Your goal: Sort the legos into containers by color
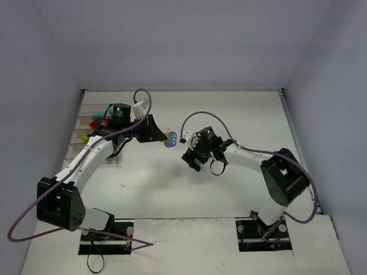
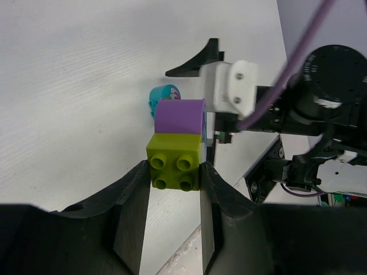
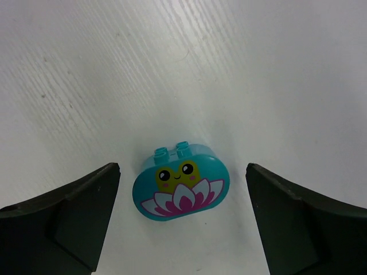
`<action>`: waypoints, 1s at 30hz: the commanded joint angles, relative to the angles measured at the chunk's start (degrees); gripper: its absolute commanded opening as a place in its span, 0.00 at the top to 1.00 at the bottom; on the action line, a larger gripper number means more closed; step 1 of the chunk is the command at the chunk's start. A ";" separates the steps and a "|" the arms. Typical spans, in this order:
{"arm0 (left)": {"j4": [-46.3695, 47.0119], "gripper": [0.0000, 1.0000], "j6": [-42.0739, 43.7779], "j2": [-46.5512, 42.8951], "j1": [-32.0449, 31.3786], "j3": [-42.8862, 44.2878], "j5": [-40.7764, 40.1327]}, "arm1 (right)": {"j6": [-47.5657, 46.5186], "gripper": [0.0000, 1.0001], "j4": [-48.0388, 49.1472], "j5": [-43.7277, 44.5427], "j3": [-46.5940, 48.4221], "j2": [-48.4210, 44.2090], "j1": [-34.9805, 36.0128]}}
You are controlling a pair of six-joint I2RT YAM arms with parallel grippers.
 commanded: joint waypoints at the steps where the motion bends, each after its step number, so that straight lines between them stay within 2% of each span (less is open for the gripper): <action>1: 1.52 1.00 1.30 -0.65 0.56 1.33 1.35 | -3.04 0.10 3.86 -3.38 0.23 -10.43 0.27; 7: 0.91 1.00 2.09 -0.12 0.56 2.74 3.37 | -5.51 0.04 5.36 -8.22 0.39 -19.94 0.45; 10: -0.15 1.00 2.62 0.58 0.47 3.97 4.86 | -6.21 0.04 4.22 -11.13 2.50 -21.18 0.89; 25: -2.78 1.00 2.53 -0.12 -1.02 6.78 7.51 | -10.96 0.04 0.35 -13.33 11.90 -15.13 5.63; 30: -2.96 1.00 2.44 -0.30 -1.46 6.52 7.24 | -12.02 0.07 0.61 -12.28 13.31 -12.75 6.42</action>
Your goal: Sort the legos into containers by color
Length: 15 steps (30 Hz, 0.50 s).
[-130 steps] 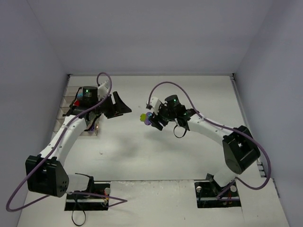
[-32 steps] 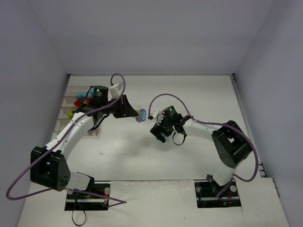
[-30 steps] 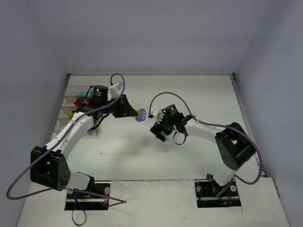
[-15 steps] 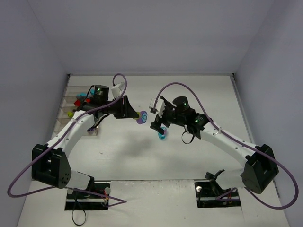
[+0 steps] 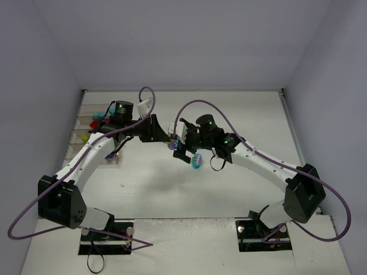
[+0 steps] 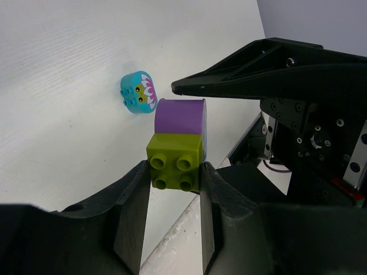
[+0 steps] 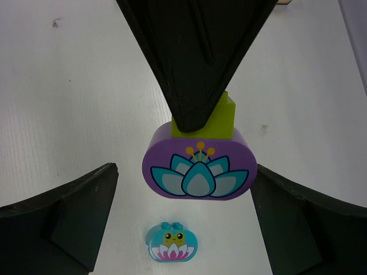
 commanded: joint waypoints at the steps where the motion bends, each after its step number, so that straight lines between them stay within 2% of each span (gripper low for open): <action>1: 1.30 1.00 0.50 -1.74 -0.57 2.61 1.45 | -1.59 0.07 2.23 0.05 3.74 0.78 0.57; 10: 2.27 1.00 -0.56 -1.83 -1.45 2.17 1.10 | -1.85 0.16 3.81 0.67 5.50 2.45 0.65; 13: 2.44 1.00 -0.65 -1.83 -1.54 1.99 1.01 | -1.85 0.25 4.08 0.58 5.50 2.71 0.65; 15: 2.62 1.00 -0.82 -1.83 -1.62 1.99 1.01 | -1.77 0.34 4.25 0.41 5.33 2.89 0.74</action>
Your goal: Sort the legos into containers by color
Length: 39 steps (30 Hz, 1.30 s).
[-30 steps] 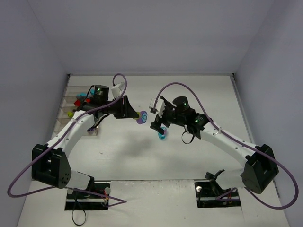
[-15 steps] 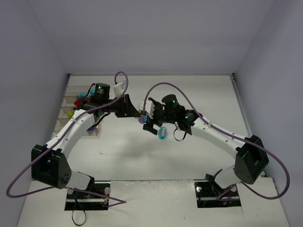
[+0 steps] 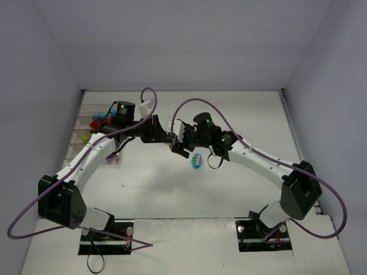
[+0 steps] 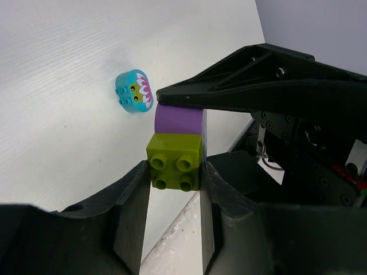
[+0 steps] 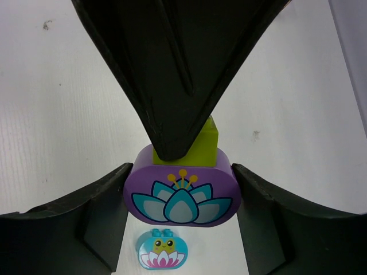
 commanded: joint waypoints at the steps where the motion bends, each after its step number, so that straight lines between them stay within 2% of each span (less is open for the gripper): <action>1: 2.95 1.00 -0.56 -1.89 -0.40 1.99 0.86 | 0.00 0.38 3.97 -0.05 2.59 0.14 0.41; 2: 2.95 1.00 -0.65 -1.89 -0.49 1.99 0.86 | 0.00 0.46 3.97 0.03 2.42 0.05 0.41; 4: 3.21 1.00 -0.56 -1.72 -0.40 1.99 0.86 | 0.00 0.56 4.14 0.47 1.80 -0.21 0.41; 5: 3.12 1.00 -0.65 -1.63 -0.40 2.08 0.77 | -0.08 0.74 4.23 0.39 1.54 -0.65 0.41; 8: 2.95 1.00 -0.56 -1.46 -0.40 2.17 0.51 | -0.43 1.00 4.23 1.44 -0.04 -1.53 0.24; 20: -0.92 1.00 1.90 -0.67 0.13 5.33 -0.90 | 3.34 1.00 4.23 5.48 -14.00 -5.57 -3.19; 25: -1.62 1.00 2.87 -0.05 1.53 6.39 -3.26 | 5.27 1.00 4.58 7.68 -16.04 -7.15 -4.94; 27: -2.94 1.00 2.69 -0.31 3.20 6.74 -7.12 | 6.41 1.00 4.76 8.64 -15.78 -7.68 -5.30; 30: -4.61 1.00 -1.07 -2.15 6.36 5.96 -23.70 | 7.73 1.00 5.29 10.05 -15.16 -8.56 -5.39; 31: -5.05 1.00 -1.96 -2.59 7.24 5.51 -32.63 | 8.00 1.00 5.55 10.05 -15.07 -8.74 -5.30; 32: -5.31 1.00 -4.40 -3.21 9.51 4.99 -36.46 | 8.52 1.00 5.64 10.14 -14.99 -9.00 -5.30; 34: -5.23 1.00 -6.27 -3.21 12.77 3.84 -42.27 | 8.70 1.00 5.73 9.88 -14.99 -9.61 -5.12; 35: -5.05 1.00 -6.71 -2.43 16.09 3.66 -43.69 | 8.79 1.00 5.73 9.62 -15.07 -9.97 -5.21; 38: -3.12 1.00 -6.19 -0.06 19.28 3.84 -47.22 | 8.88 1.00 5.90 9.44 -15.51 -11.37 -5.21; 39: -2.07 0.99 -4.97 0.82 22.07 4.01 -47.92 | 8.88 1.00 5.90 9.53 -15.60 -11.81 -5.21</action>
